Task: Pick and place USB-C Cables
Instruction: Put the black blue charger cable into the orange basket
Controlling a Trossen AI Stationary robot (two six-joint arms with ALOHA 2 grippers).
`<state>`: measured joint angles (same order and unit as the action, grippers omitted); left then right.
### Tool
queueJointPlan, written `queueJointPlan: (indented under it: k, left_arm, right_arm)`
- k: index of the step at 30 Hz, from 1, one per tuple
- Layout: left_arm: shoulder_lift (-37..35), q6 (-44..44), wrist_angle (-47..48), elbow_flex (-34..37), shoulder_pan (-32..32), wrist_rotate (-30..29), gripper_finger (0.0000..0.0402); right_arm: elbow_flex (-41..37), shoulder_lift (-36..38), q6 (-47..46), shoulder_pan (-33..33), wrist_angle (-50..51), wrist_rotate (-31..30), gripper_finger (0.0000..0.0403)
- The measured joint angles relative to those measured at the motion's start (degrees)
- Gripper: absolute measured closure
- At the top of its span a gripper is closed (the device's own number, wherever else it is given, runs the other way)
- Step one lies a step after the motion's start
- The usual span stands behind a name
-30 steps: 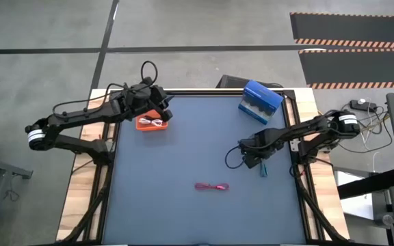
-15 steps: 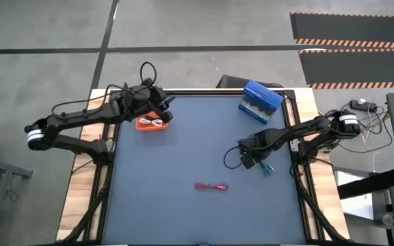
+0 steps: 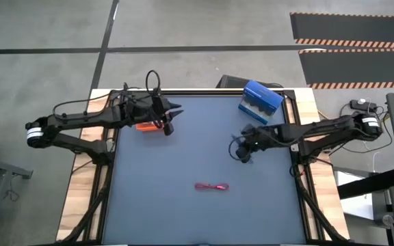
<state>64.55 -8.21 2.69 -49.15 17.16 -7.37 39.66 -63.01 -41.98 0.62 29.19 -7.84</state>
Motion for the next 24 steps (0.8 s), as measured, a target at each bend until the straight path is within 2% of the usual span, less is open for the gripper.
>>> queueJointPlan:
  k: [6,13,24]
  left_arm:
    - [0.07,2.00,-1.26,0.02,-2.92,4.40,0.0324]
    - [0.13,4.17,-3.33,0.04,-5.29,5.37,0.0324]
    - [1.41,9.41,-7.40,0.87,-7.23,6.01,0.0324]
  right_arm:
    - [-5.69,1.84,13.62,0.16,-28.57,-1.09,0.0382]
    - [-12.41,-1.39,28.94,0.15,-60.45,-0.92,0.0382]
    - [-13.25,-12.74,38.75,0.15,-88.96,-0.76,0.0383]
